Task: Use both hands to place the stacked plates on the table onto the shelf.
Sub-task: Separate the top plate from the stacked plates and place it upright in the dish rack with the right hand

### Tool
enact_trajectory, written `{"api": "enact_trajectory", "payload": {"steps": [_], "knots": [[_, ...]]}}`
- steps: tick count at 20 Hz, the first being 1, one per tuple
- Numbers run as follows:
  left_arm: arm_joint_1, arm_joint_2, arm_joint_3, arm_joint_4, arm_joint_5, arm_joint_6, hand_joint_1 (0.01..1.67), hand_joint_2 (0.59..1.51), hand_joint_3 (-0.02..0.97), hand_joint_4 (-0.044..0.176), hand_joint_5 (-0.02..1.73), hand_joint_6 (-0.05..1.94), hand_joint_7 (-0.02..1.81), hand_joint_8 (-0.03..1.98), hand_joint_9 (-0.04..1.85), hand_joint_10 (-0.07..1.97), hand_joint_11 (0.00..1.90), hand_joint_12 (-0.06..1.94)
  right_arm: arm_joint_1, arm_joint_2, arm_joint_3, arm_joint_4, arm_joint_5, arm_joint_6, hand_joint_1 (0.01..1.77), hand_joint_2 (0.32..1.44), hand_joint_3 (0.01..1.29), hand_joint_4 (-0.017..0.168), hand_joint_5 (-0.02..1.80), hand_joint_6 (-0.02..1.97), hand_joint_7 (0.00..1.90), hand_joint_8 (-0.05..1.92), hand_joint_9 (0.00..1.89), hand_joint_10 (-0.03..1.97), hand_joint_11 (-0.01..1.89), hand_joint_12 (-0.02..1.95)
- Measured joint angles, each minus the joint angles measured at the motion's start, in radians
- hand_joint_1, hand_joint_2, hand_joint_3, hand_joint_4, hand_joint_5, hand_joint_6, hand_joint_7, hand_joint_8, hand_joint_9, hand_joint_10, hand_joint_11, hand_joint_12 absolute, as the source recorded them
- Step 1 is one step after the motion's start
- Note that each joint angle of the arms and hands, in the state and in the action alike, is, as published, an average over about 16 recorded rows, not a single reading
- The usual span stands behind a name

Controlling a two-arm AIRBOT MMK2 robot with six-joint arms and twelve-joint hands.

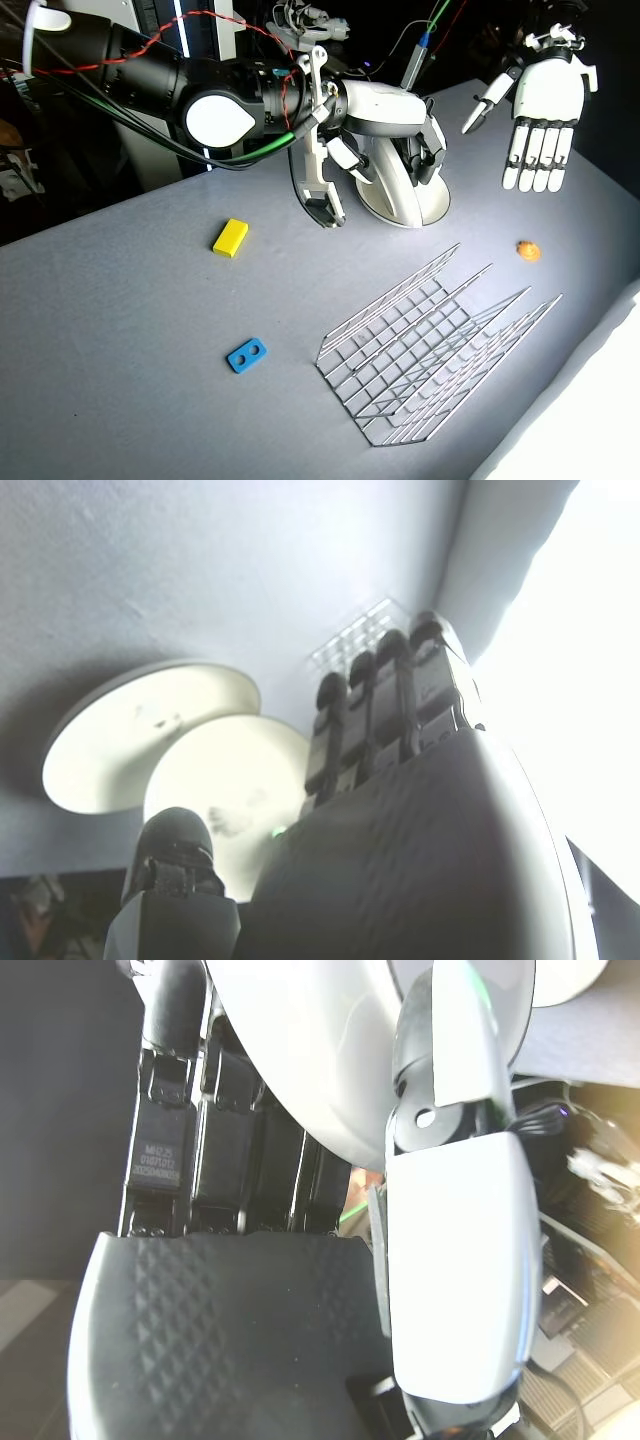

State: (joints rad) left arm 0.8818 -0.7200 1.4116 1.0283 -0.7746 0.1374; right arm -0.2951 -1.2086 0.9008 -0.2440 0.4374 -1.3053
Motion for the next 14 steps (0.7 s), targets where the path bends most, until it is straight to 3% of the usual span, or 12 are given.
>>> {"api": "enact_trajectory", "payload": {"steps": [14], "knots": [[0.009, 0.006, 0.022, 0.004, 0.000, 0.000, 0.02, 1.137, 0.007, 0.000, 0.09, 0.01, 0.07, 0.00, 0.04, 0.01, 0.02, 0.01, 0.105, 0.161, -0.034, 0.013, 0.023, 0.210, 1.19, 0.95, 0.01, 0.037, 1.04, 0.86, 1.12, 0.77, 1.22, 0.00, 0.75, 0.93]]}}
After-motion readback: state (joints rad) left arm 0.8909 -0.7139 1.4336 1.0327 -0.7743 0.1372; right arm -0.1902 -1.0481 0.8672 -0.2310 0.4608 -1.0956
